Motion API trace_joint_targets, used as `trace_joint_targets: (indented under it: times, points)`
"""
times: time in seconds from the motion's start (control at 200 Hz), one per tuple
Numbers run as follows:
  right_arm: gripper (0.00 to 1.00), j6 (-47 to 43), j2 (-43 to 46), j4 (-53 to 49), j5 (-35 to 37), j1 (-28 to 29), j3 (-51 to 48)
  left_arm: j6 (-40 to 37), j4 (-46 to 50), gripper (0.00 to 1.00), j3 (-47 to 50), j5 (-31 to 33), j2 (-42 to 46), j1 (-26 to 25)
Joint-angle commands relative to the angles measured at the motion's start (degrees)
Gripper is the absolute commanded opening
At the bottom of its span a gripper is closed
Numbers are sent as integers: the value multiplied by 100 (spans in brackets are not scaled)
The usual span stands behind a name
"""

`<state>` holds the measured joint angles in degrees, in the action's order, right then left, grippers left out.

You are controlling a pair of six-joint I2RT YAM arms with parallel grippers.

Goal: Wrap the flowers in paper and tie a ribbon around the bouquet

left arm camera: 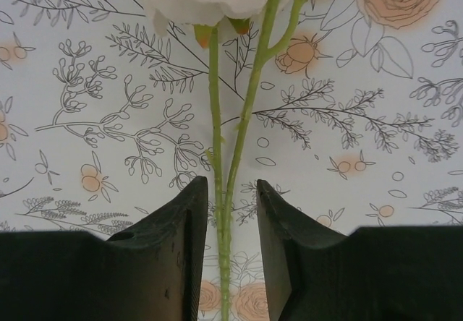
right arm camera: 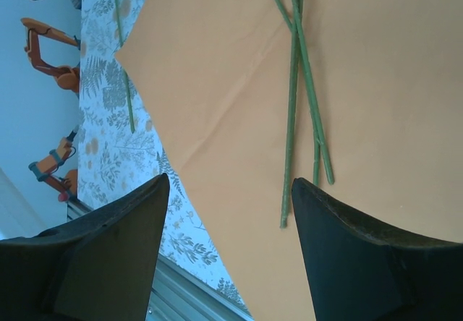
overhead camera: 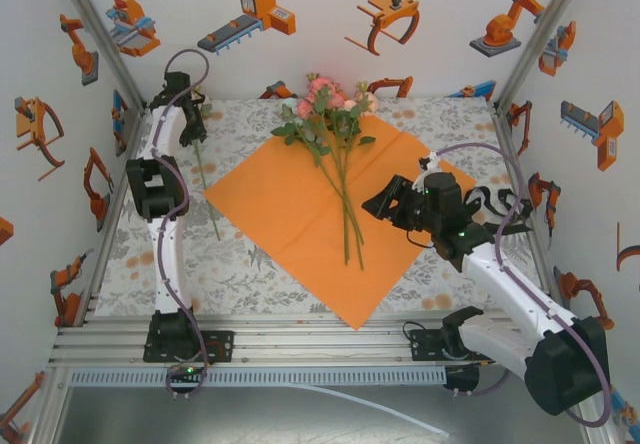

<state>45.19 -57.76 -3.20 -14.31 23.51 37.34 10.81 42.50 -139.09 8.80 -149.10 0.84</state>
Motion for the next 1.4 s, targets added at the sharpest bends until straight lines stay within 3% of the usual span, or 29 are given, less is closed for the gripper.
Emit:
trace_joint_targets:
  times: [0.0,0.531,0.716,0.846,0.886,1.156,1.397]
  points:
    - [64,-54,-73,-20,70,44,252,-96,303,36,-207,-155,-112,108]
    - [64,-1,279,-337,168,43,388,-50,771,33,-781,-654,-888,220]
    - [64,99,349,-288,197,40,375,-99,948,21,-945,-581,-973,223]
    - [64,118,323,-292,170,46,377,-97,997,4,-945,-557,-880,226]
    - [64,122,326,-302,168,48,370,-52,986,0,-953,-596,-778,219]
    - [64,244,383,-225,131,40,344,541,731,0,-843,-1388,512,216]
    - [64,305,526,-230,112,56,304,1086,-17,0,490,-1643,2262,215]
